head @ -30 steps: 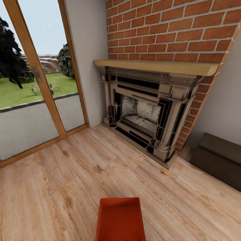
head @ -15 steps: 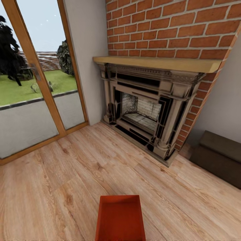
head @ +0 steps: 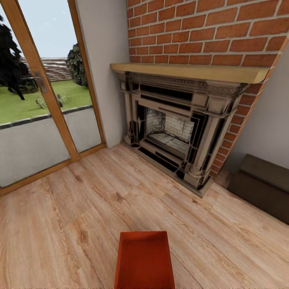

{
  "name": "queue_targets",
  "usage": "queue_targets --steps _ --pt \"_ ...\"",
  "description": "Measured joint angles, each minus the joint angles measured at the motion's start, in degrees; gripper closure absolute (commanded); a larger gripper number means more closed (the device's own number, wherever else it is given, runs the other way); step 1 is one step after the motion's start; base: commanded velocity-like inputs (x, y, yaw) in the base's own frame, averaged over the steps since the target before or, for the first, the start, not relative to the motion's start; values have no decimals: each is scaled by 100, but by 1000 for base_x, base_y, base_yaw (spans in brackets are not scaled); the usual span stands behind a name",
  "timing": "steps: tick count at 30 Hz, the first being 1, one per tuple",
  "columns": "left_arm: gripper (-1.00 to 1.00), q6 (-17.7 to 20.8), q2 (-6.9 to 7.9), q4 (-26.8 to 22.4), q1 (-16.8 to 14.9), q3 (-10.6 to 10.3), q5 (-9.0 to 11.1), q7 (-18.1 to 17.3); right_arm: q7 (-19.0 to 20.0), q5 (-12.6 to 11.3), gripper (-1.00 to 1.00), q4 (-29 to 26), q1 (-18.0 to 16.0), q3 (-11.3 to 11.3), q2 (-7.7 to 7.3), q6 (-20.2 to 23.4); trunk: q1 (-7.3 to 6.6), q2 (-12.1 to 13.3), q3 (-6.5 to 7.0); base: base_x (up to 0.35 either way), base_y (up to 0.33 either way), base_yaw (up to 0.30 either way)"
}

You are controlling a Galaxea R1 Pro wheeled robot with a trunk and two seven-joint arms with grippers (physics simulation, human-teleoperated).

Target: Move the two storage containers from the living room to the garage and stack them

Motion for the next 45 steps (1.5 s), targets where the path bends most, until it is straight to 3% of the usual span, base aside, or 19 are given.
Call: queue_targets --steps 45 --pt "-100 -2 0 0 0 0 0 0 -7 -18 -100 0 0 -37 -2 -3 0 0 -385 0 0 0"
